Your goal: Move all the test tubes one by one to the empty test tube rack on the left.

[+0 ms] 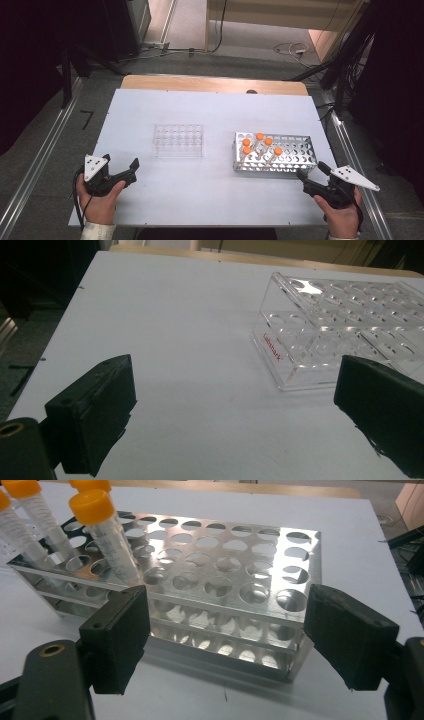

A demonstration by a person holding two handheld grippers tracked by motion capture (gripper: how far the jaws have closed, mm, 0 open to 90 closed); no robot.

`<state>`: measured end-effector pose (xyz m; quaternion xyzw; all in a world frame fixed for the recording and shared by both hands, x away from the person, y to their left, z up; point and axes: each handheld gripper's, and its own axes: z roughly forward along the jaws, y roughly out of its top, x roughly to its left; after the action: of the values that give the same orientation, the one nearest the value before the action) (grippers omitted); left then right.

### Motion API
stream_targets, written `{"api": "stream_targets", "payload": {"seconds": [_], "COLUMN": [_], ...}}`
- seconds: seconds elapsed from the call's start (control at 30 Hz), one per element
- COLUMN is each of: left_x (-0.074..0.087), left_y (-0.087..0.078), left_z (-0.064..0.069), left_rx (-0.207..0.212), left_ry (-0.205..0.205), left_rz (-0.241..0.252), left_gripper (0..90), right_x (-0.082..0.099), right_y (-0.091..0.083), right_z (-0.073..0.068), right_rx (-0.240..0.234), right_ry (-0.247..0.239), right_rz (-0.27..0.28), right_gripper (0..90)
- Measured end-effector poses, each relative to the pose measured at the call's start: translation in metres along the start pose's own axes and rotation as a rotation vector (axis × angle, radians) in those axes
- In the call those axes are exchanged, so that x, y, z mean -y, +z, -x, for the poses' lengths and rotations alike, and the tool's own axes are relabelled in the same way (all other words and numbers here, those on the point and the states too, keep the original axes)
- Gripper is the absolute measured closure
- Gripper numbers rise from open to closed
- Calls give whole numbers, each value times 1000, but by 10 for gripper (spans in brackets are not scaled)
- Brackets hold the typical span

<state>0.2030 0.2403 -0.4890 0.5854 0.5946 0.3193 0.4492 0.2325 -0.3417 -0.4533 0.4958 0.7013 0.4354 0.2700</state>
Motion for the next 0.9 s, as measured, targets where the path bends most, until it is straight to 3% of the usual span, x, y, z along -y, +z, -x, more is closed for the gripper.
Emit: {"api": "stream_targets", "payload": {"seconds": [0.57, 0.9], "left_x": [1, 1], "left_y": [3, 4], "left_z": [2, 3], "left_rx": [5, 3], "left_ry": [17, 17], "left_rz": [-14, -14], "left_gripper": [33, 33], "right_x": [-12, -15], "right_y": [24, 35], "right_z": [-30, -39], "right_rx": [-84, -111], "right_ry": [-74, -67], "right_rz": [0, 10], "right_gripper": [283, 378]}}
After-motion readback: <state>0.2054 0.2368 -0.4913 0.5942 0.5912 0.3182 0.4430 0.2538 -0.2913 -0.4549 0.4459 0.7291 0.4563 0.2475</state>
